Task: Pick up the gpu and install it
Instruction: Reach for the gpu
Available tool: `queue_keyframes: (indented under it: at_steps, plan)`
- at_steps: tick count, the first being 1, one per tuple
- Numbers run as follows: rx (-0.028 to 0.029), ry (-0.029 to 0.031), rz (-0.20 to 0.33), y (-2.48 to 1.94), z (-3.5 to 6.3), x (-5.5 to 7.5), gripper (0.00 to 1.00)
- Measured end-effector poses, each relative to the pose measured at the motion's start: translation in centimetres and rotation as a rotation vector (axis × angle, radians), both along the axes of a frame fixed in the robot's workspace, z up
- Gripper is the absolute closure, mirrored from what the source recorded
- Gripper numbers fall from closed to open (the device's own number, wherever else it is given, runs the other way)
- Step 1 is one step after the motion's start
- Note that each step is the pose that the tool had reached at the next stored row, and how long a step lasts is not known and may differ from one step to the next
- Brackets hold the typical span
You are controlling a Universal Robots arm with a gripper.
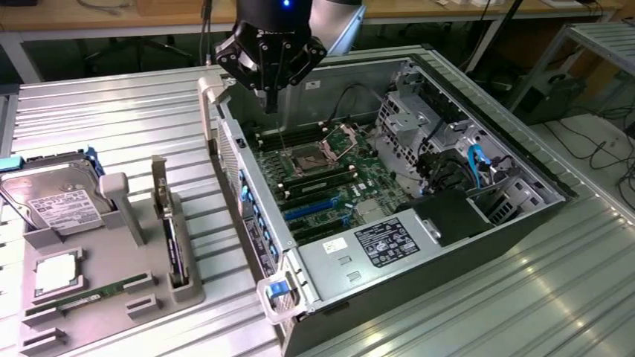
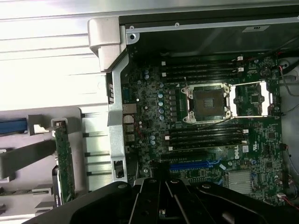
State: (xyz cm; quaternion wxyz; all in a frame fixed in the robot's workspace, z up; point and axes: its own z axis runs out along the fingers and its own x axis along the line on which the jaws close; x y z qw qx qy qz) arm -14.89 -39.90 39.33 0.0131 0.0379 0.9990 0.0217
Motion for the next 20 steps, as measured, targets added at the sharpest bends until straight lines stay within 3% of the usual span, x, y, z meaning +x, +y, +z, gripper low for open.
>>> queue_keyframes:
  at_steps: [20]
  plan:
    - [0.0000, 0.0000, 0.000, -0.01, 0.00, -1.3, 0.89]
